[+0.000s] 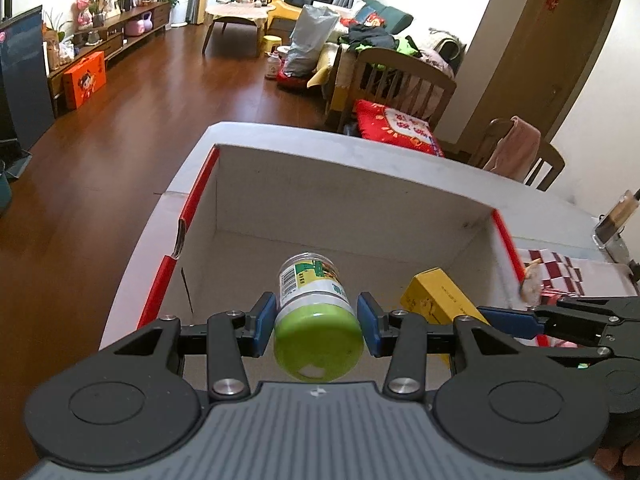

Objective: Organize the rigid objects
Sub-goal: 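Carry jar in left tool into shoebox while right tool carries yellow box, then lower and open left tool releasing jar while right tool releases yellow box, then lift both open tools out of the shoebox back toward the pile, then grasp white figurine with left tool while right tool grasps green highlighter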

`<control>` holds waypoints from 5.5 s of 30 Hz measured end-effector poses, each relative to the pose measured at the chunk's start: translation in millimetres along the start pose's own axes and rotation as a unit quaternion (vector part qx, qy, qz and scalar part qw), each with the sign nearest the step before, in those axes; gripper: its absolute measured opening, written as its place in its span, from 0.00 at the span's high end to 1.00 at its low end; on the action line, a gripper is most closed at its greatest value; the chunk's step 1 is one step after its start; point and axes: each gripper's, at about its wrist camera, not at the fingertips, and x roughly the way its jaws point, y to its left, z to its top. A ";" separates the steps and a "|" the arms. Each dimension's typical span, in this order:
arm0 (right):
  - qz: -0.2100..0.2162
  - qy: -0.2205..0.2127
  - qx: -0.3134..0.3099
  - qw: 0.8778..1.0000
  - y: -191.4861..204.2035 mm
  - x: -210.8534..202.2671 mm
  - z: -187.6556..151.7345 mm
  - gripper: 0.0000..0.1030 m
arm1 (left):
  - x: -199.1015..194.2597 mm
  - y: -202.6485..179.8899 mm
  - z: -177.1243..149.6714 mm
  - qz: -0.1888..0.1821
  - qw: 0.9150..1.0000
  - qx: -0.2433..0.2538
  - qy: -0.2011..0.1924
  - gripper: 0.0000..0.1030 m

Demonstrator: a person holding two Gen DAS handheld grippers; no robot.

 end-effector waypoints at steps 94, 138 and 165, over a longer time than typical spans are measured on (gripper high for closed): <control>0.041 -0.121 0.080 0.989 -141.7 -187.5 -113.5 0.13 | -89.4 -164.3 -45.3 -0.055 0.995 0.075 -0.020 0.26; -0.018 -0.034 0.123 0.992 -284.6 -81.8 -159.1 0.11 | 60.9 -291.4 -136.6 0.028 0.995 0.094 0.026 0.19; -0.035 0.022 0.082 0.996 -271.8 -40.3 -152.2 0.64 | 84.0 -303.2 -144.6 0.065 0.993 0.091 0.041 0.39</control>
